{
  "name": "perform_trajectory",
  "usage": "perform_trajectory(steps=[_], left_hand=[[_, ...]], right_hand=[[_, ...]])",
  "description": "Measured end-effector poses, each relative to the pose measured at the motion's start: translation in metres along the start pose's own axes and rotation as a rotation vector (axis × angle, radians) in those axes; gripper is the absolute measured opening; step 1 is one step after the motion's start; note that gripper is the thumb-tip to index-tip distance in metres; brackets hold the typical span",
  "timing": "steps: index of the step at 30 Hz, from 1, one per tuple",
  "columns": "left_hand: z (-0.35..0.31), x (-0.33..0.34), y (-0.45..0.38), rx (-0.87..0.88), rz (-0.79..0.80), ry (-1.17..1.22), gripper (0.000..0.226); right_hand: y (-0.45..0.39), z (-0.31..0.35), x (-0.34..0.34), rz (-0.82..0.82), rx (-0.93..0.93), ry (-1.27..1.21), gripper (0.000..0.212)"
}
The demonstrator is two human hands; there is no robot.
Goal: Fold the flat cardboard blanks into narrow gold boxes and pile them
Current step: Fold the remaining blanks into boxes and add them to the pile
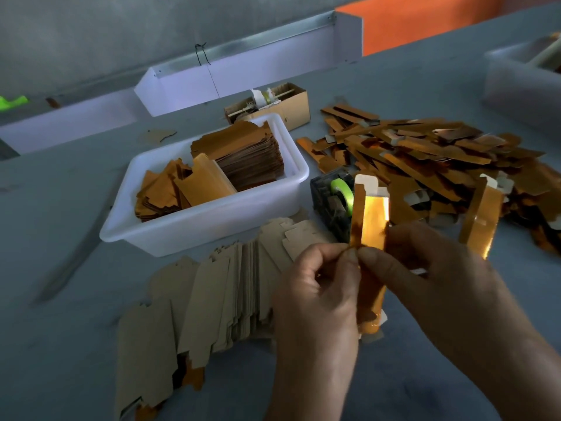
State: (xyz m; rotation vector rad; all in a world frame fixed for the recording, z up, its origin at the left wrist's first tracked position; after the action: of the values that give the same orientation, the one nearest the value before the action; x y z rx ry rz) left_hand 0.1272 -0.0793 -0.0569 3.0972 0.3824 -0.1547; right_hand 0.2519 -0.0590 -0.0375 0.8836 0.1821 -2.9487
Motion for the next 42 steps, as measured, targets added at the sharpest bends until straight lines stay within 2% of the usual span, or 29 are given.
perform_trajectory(steps=[3, 5, 7, 9, 13, 16, 18, 20, 22, 24, 27, 30, 32, 36, 39, 42], left_hand=[[0.001, 0.000, -0.005, -0.052, 0.040, -0.018, 0.012], [0.002, -0.002, -0.008, -0.068, 0.035, -0.062, 0.008], [0.001, -0.005, -0.011, -0.025, 0.002, -0.202, 0.015], [-0.006, -0.006, -0.012, 0.090, -0.031, -0.421, 0.026], [-0.013, 0.002, -0.007, 0.401, -0.020, -0.908, 0.040], [0.007, 0.010, -0.010, 0.368, 0.112, -1.281, 0.053], [0.015, 0.010, -0.010, 0.340, 0.143, -1.398, 0.058], [0.018, 0.012, -0.007, 0.336, 0.158, -1.429, 0.060], [0.020, 0.014, -0.005, 0.349, 0.152, -1.450, 0.062], [0.021, 0.014, -0.006, 0.342, 0.132, -1.434, 0.060], [0.021, 0.015, -0.008, 0.340, 0.092, -1.412, 0.044], [0.023, 0.015, -0.010, 0.323, 0.053, -1.378, 0.035], [0.023, 0.014, -0.012, 0.306, 0.001, -1.377, 0.040], [0.024, 0.007, -0.015, 0.235, -0.112, -1.363, 0.063], [0.022, 0.005, -0.016, 0.243, -0.133, -1.314, 0.062], [0.015, 0.006, -0.017, 0.341, -0.185, -1.223, 0.052]], right_hand=[[-0.003, -0.010, 0.005, -0.001, 0.071, -0.186, 0.033], [-0.007, -0.016, 0.006, -0.006, 0.116, -0.258, 0.018], [-0.011, -0.020, 0.006, -0.030, 0.133, -0.278, 0.010], [-0.017, -0.025, 0.001, -0.097, 0.127, -0.265, 0.013], [-0.043, -0.036, -0.030, -0.273, 0.113, -0.122, 0.014], [-0.068, -0.052, -0.051, -0.354, 0.147, 0.105, 0.024], [-0.075, -0.064, -0.057, -0.365, 0.215, 0.246, 0.031], [-0.069, -0.067, -0.056, -0.402, 0.253, 0.309, 0.042], [-0.054, -0.060, -0.048, -0.449, 0.187, 0.317, 0.048], [-0.037, -0.048, -0.036, -0.470, 0.034, 0.287, 0.038], [-0.014, -0.031, -0.021, -0.447, -0.133, 0.195, 0.023], [-0.002, -0.019, -0.005, -0.332, -0.225, 0.128, 0.016], [0.000, -0.016, 0.006, -0.262, -0.253, 0.127, 0.013], [0.005, -0.008, 0.013, -0.276, -0.305, 0.239, 0.014], [0.008, -0.008, 0.017, -0.265, -0.307, 0.223, 0.015], [0.009, -0.017, 0.022, -0.200, -0.259, 0.192, 0.015]])
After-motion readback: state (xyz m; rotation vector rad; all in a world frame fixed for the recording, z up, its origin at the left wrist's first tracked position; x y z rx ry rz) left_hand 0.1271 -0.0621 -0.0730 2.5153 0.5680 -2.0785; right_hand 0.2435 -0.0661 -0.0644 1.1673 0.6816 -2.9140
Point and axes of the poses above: each hand's wrist, its own y-axis away from the middle knuckle, its own x-axis out of the palm, z = x × y, the point moved 6 cm from there along -y, towards the middle knuckle, and after that the axes turned 2 degrees about -x, right-handed, at the moved point
